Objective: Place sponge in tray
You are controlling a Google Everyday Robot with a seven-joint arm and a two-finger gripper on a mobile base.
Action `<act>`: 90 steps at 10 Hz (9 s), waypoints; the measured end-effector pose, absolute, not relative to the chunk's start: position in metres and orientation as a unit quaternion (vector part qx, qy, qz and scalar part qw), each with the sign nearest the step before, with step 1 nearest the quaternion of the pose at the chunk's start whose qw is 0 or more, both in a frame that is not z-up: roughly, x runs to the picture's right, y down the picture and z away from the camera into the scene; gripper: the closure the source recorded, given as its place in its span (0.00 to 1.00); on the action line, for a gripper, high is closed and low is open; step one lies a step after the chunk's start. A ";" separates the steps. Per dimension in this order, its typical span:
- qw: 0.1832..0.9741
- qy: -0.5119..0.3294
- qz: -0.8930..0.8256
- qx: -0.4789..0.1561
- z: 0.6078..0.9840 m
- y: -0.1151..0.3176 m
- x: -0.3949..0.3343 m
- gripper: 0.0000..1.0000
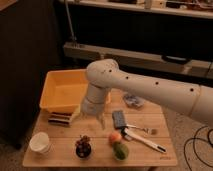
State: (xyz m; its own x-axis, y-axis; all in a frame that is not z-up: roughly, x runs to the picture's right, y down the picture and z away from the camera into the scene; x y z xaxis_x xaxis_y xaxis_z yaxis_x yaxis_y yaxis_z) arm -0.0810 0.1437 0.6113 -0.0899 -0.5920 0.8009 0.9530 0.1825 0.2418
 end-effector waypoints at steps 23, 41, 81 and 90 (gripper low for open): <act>0.571 -0.115 -0.805 -0.114 0.688 0.050 0.009 0.20; 0.621 -0.232 -0.724 -0.190 0.804 0.112 0.104 0.20; 0.620 -0.371 -0.692 -0.014 0.853 -0.043 -0.157 0.83; 0.601 -0.399 -0.693 0.009 0.888 -0.015 -0.204 0.20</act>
State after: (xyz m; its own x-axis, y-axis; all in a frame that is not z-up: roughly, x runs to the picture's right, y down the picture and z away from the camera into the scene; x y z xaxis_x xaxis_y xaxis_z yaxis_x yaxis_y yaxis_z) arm -0.2039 -0.0152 0.8885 -0.2781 -0.8395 0.4669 0.8248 0.0404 0.5639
